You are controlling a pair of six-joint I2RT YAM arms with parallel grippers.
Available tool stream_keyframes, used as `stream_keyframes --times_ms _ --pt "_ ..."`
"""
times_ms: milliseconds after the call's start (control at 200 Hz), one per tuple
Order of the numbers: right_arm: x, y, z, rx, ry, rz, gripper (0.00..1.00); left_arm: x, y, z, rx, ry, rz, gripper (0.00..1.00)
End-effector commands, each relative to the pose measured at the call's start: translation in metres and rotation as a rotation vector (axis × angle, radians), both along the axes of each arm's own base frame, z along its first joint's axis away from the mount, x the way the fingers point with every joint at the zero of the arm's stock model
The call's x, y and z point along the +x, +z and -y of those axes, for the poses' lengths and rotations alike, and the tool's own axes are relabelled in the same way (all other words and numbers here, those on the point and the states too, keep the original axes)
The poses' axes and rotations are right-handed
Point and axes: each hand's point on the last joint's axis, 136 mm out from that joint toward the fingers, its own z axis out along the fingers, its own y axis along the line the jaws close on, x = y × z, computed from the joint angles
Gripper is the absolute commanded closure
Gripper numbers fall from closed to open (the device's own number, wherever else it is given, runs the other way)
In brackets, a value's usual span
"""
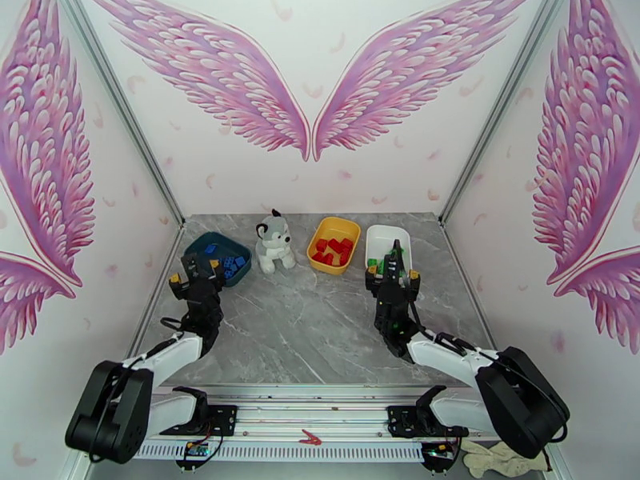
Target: Sort the legos into containers by color
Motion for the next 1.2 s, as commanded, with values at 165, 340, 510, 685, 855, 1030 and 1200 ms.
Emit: stream_keyframes --times_ms 165,340,510,685,855,1030,1200 --pt "0.026 -0.024 -0.004 -0.129 0.048 -0.018 0.01 0.016 0.004 0.009 0.103 0.021 -0.034 0.01" --pt "0.025 -0.032 0.006 -0.075 0.088 0.004 0.01 0.03 -0.012 0.011 0.036 -0.06 -0.046 0.01" --pt "0.018 -0.034 0.011 0.004 0.155 0.037 0.01 0.035 -0.015 0.011 0.01 -0.109 -0.044 0.01" --pt "0.013 -0.035 0.004 0.011 0.219 0.058 0.01 0.03 -0.019 0.017 -0.04 -0.218 -0.002 0.01" --pt "0.016 -0.049 -0.001 0.08 0.368 0.07 0.01 0.028 -0.03 0.02 -0.065 -0.289 0.02 0.01" --pt "0.043 -0.061 0.016 0.171 0.293 -0.083 0.01 0.042 -0.035 0.01 -0.108 -0.263 -0.024 0.01" --pt "0.044 -0.064 0.022 0.203 0.295 -0.101 0.01 0.041 -0.036 0.008 -0.121 -0.262 -0.029 0.01"
